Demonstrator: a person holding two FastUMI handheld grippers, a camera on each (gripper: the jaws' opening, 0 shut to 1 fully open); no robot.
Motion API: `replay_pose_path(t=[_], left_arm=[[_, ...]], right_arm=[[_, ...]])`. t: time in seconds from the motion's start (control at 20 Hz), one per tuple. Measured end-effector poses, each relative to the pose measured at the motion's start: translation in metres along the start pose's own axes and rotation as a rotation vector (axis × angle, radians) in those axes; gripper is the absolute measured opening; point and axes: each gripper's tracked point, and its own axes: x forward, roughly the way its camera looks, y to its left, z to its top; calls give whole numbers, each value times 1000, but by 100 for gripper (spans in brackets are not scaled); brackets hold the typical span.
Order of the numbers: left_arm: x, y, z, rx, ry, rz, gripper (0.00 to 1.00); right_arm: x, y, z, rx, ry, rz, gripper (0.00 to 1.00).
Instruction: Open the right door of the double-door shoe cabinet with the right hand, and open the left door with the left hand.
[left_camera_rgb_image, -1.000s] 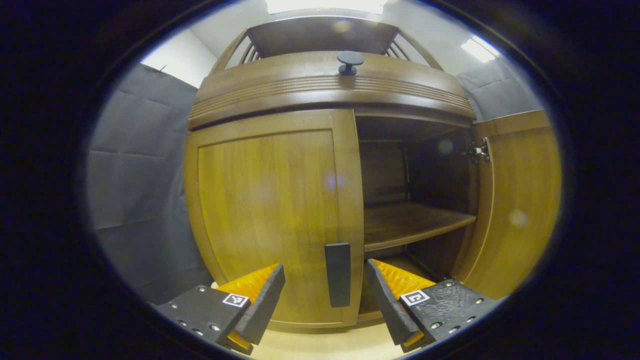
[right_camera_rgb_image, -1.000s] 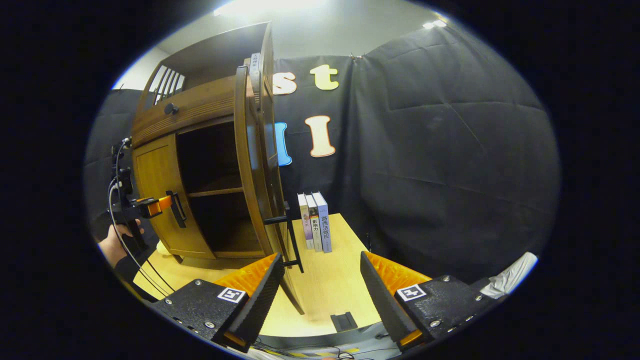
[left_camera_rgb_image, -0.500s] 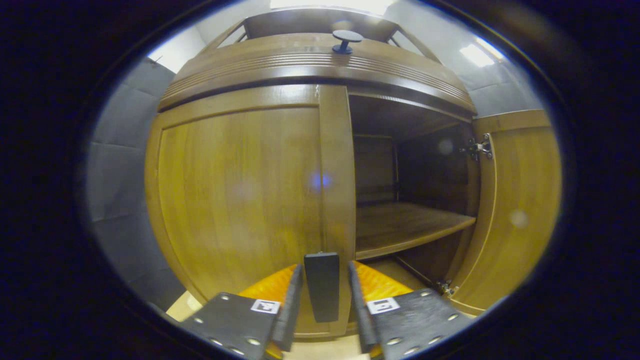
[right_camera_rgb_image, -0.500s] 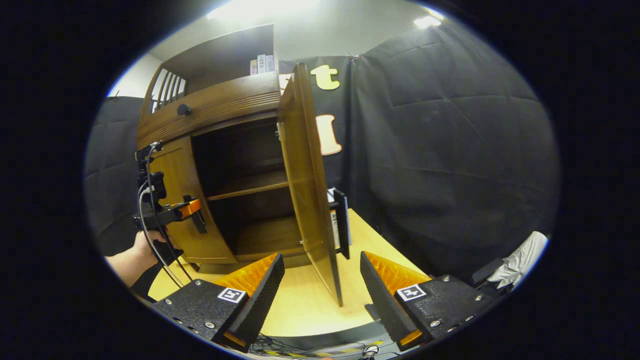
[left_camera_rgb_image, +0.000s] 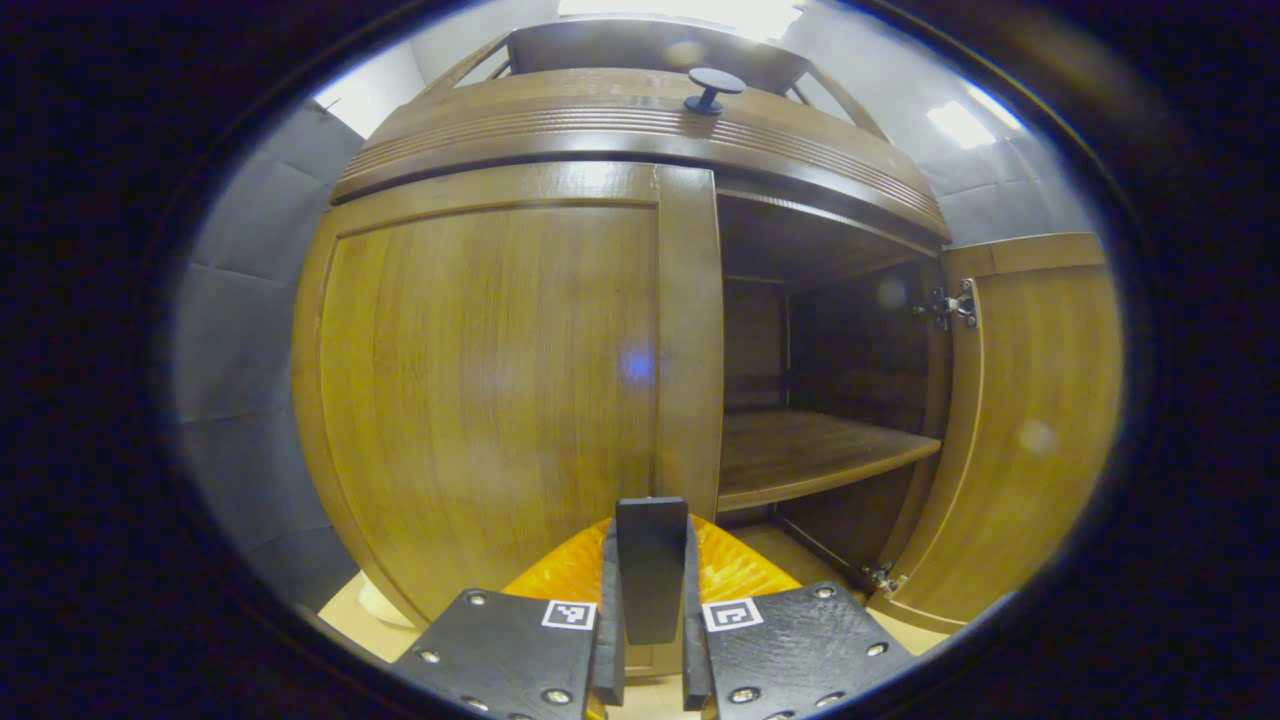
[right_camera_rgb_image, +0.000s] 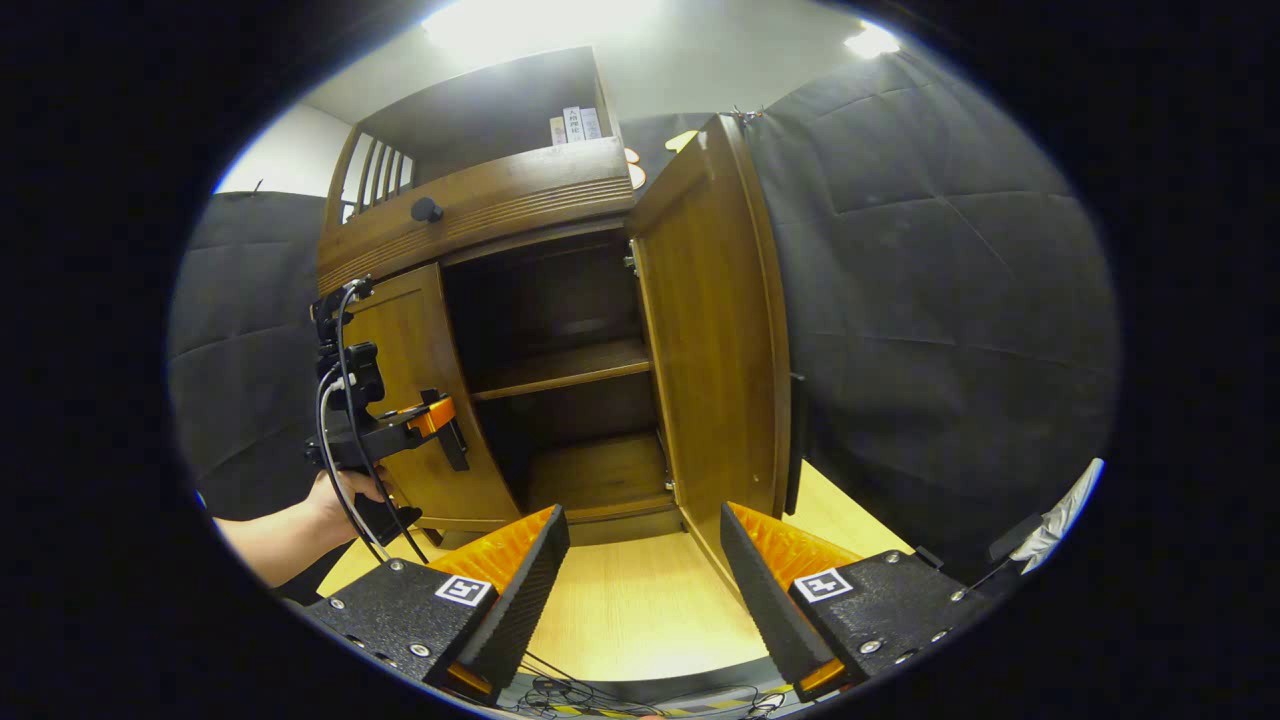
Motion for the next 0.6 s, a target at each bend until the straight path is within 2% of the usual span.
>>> replay_pose_path(t=[0.15, 0.25, 0.4, 0.45, 0.6], left_arm=[[-22, 0, 2, -9, -7, -9, 24], [-37, 3, 2, -18, -3, -13, 31], [-58, 6, 2, -23, -4, -23, 31], [-66, 7, 2, -26, -4, -26, 31], [-85, 11, 2, -24, -6, -36, 31]], right_arm=[[-1, 5, -2, 2, 1, 23, 94], [-3, 9, -3, 9, 5, 37, 92], [1, 13, -3, 9, 1, 56, 92], [1, 15, -4, 9, 5, 67, 95], [0, 22, -8, 8, 24, 103, 92]])
